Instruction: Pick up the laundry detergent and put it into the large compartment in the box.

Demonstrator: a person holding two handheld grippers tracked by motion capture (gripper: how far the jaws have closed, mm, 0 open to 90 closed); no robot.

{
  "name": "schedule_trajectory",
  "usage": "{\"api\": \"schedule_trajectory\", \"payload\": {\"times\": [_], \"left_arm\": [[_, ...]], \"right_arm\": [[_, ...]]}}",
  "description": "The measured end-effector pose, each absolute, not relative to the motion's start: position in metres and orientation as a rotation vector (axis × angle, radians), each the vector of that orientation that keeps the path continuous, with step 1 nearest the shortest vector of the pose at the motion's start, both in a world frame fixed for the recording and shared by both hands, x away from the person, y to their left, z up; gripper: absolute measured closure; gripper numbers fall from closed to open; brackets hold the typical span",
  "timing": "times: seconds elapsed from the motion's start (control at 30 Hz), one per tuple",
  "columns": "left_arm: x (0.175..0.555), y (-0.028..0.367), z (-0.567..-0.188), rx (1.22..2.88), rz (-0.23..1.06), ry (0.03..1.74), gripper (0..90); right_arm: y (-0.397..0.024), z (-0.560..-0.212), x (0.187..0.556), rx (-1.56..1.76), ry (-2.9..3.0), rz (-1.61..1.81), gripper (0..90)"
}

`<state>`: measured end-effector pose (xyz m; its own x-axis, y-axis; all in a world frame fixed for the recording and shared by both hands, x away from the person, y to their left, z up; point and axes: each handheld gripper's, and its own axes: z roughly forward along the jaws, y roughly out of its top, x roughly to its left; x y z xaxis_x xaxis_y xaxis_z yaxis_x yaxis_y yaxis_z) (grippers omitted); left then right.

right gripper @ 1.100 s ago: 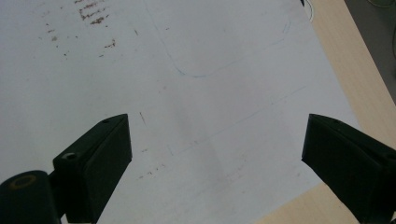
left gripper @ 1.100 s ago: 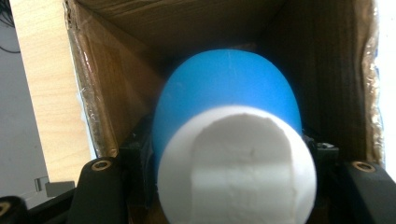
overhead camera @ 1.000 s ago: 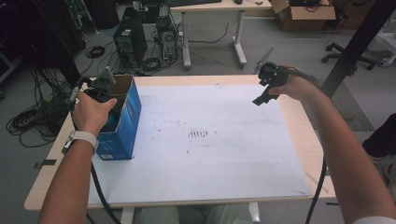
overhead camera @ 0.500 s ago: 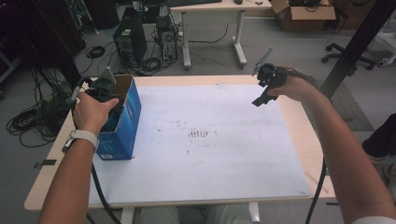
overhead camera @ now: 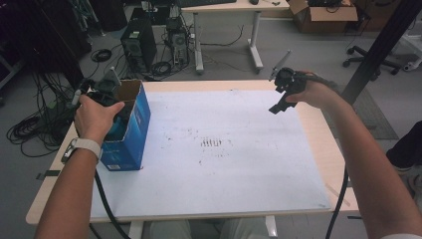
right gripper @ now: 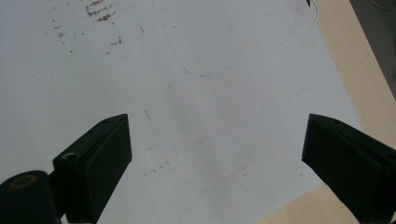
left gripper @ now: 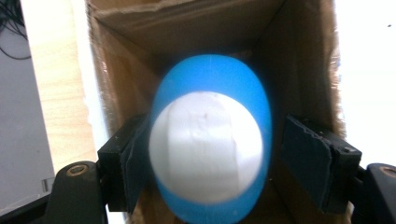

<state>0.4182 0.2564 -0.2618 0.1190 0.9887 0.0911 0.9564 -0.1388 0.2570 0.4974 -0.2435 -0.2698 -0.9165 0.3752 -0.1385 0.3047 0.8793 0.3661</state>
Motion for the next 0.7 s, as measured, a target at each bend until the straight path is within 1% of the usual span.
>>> {"api": "schedule_trajectory", "payload": {"times": [0.43,0.7], "left_arm": [[0.407,0.244,-0.219,2.240,0.450,1.896,21.2],[0.397,0.230,-0.194,2.264,0.469,1.825,20.7]], "right_arm": [[-0.246,-0.264,0.491,0.522,2.837,0.516,8.2],[-0.248,-0.261,0.488,0.521,2.831,0.521,8.2]]}}
